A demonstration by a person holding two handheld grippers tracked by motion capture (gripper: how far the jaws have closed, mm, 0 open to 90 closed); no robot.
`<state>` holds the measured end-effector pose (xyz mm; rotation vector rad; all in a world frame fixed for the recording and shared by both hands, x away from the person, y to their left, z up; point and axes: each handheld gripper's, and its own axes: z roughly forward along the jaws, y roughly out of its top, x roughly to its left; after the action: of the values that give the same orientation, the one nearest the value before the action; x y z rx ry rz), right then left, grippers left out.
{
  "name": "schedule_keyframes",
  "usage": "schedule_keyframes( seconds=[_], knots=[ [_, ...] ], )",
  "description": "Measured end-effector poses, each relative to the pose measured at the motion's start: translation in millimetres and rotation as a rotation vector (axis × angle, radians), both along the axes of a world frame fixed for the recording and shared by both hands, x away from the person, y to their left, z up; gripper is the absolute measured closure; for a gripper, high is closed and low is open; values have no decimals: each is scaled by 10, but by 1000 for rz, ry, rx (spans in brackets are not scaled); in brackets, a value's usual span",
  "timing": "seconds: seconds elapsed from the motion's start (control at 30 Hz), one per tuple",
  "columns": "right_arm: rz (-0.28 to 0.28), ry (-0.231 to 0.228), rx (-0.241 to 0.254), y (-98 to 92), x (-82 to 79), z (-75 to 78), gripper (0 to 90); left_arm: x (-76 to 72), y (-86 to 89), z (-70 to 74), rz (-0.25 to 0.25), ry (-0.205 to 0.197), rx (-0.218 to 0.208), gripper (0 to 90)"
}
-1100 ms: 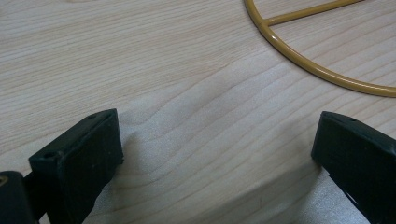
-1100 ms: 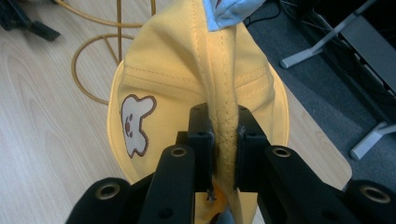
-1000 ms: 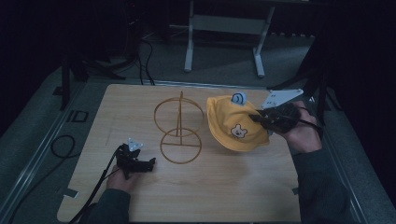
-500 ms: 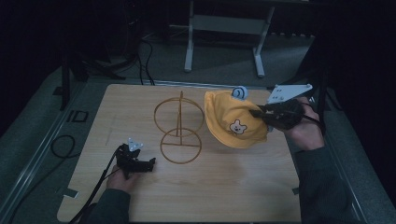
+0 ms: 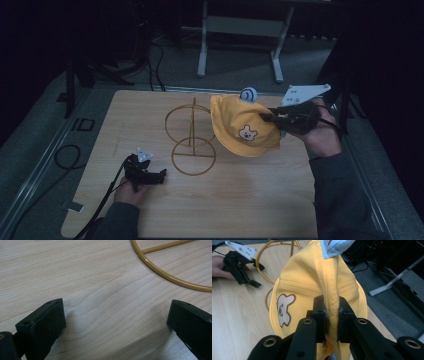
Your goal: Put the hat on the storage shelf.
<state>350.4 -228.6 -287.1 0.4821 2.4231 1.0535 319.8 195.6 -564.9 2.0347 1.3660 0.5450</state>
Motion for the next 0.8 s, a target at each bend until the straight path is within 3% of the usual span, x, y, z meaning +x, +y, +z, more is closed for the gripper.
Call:
schedule_keyframes(
  seconds=[0.23,0.8],
  knots=[
    [21,-13,24,102,32,74,803,0,0,0,0,0,0,19],
    [47,-31,30,306,86,203,802,0,0,-3,1,-4,0,19]
  ],
)
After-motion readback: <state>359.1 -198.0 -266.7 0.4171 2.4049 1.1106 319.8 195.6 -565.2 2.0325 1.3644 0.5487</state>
